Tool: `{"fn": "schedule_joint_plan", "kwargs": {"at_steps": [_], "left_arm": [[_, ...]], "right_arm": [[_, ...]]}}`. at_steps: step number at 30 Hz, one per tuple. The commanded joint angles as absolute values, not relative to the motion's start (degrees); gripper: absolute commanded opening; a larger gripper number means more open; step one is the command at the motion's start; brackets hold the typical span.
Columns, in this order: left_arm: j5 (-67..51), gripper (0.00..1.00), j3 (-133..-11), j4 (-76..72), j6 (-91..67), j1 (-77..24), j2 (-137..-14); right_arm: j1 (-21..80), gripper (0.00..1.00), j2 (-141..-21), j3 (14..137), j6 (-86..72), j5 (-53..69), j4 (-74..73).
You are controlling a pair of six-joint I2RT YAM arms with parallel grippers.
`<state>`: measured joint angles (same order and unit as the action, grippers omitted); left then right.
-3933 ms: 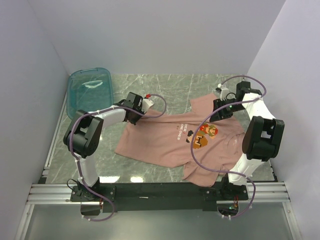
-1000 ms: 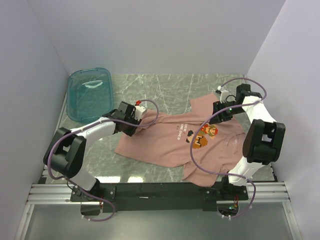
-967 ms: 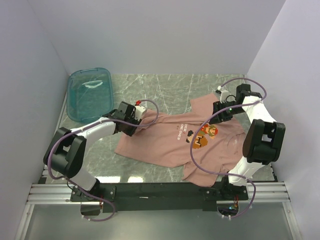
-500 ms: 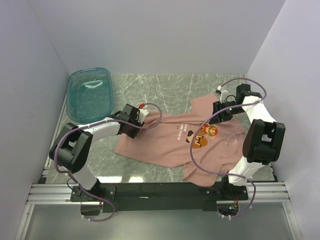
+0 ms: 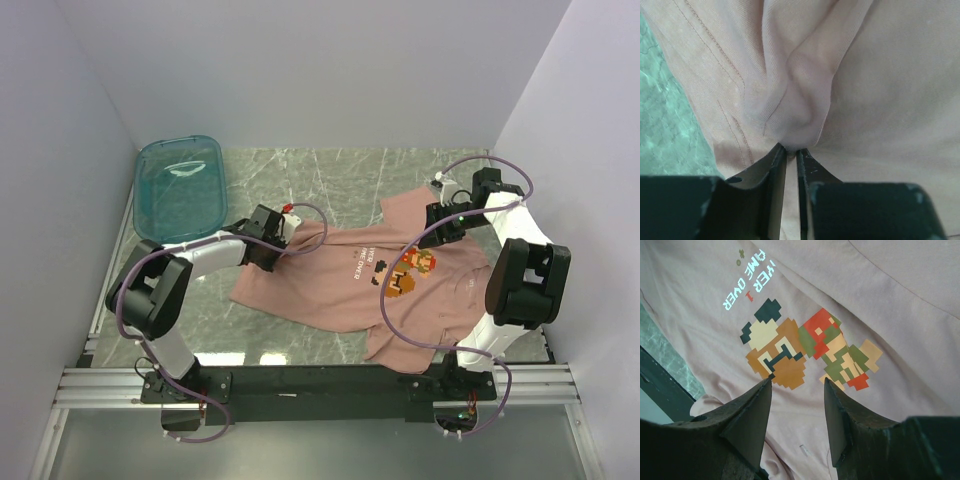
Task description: Fold and stack the t-shirts
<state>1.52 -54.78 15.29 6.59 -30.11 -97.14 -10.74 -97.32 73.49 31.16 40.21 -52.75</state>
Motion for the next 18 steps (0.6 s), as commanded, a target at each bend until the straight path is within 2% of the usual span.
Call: {"fn": "schedule_joint_plan", "kwargs": {"at_steps": [1, 8, 18], "left_arm": [[2.3, 0.19, -56.9, 15.3, 6.7, -30.5, -96.5], [1.8, 0.31, -55.5, 15.7, 6.7, -30.5, -93.9], [2.5, 0.32, -57.0, 15.9, 6.0, -30.5, -95.0]], "right_arm": [[-10.4, 0.53, -96.6, 74.3, 31.5, 41.3, -52.3], [-10.4, 0.53, -97.1, 75.0, 31.2, 41.5, -52.5], [-10.4, 0.53, -97.3, 75.2, 31.2, 41.5, -52.5]]}}
